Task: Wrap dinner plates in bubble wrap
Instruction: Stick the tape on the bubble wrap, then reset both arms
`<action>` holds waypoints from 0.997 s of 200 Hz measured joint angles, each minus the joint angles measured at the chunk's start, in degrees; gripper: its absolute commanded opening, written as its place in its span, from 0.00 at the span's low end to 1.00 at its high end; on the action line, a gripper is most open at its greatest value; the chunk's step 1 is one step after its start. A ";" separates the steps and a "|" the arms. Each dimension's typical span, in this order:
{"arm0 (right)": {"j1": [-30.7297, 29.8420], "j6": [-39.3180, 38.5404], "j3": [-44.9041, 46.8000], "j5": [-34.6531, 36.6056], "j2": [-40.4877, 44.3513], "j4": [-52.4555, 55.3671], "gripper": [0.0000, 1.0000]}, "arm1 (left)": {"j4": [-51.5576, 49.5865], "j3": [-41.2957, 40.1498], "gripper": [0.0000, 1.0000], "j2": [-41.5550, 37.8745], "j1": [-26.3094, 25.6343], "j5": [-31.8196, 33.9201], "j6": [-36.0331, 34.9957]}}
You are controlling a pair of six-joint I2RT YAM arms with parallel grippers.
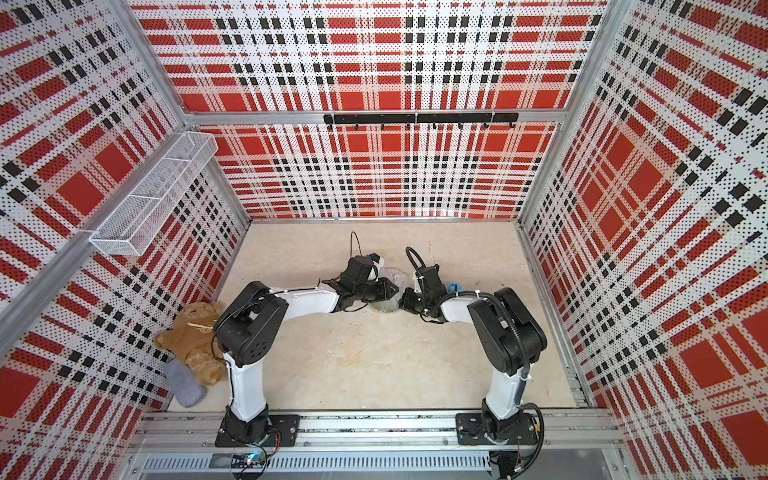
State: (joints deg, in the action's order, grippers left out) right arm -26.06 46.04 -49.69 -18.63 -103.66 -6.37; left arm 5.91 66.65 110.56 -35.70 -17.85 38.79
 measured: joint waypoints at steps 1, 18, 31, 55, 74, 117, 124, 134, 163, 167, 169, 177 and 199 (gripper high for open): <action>0.00 -0.02 -0.02 0.00 0.00 0.02 0.00 | -0.04 0.00 0.28 -0.17 0.02 0.00 0.00; 0.00 -0.20 -0.52 -0.04 0.07 0.79 0.00 | -0.87 -0.09 0.29 -5.03 0.63 0.13 0.02; 0.00 -0.46 -0.98 -0.20 0.48 1.46 0.06 | -1.09 -0.66 0.32 -9.35 1.18 0.63 0.02; 0.02 -1.55 -1.11 -0.20 4.17 2.23 0.23 | -1.75 -3.30 0.37 -19.39 3.32 3.74 -0.33; 0.48 -2.86 -1.14 0.79 10.60 2.12 0.33 | -2.56 -5.97 0.41 -27.23 7.34 9.42 -1.70; 8.66 -6.58 3.63 12.39 31.30 -1.29 1.00 | -1.86 -19.10 0.90 -42.49 25.90 33.88 -7.43; 10.91 -8.00 6.25 16.52 35.21 -2.38 1.00 | -0.79 -22.58 0.95 -43.85 29.09 37.81 -8.24; 14.03 -11.13 10.38 23.17 40.02 -3.80 1.00 | 0.70 -28.02 0.98 -45.20 33.42 41.44 -9.81; 24.00 -18.27 22.49 36.83 44.70 -11.54 1.00 | 7.45 -41.64 0.98 -45.42 42.23 43.58 -12.92; 25.27 -18.99 23.91 37.59 44.02 -12.76 1.00 | 9.20 -43.19 0.98 -45.13 42.73 43.28 -13.51; 25.59 -19.39 24.33 37.62 43.60 -13.20 1.00 | 10.14 -43.87 0.98 -44.83 42.93 43.12 -13.88; 27.26 -21.31 26.34 38.45 40.61 -15.50 1.00 | 13.77 -45.97 0.98 -43.54 43.34 41.99 -15.34; 28.02 -25.92 28.52 36.46 29.86 -21.86 1.00 | 25.51 -47.93 0.98 -35.65 42.47 38.12 -20.28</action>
State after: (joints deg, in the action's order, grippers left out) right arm 1.96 20.12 -21.17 17.82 -73.80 -28.23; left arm 31.42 18.72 74.91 6.76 20.27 18.50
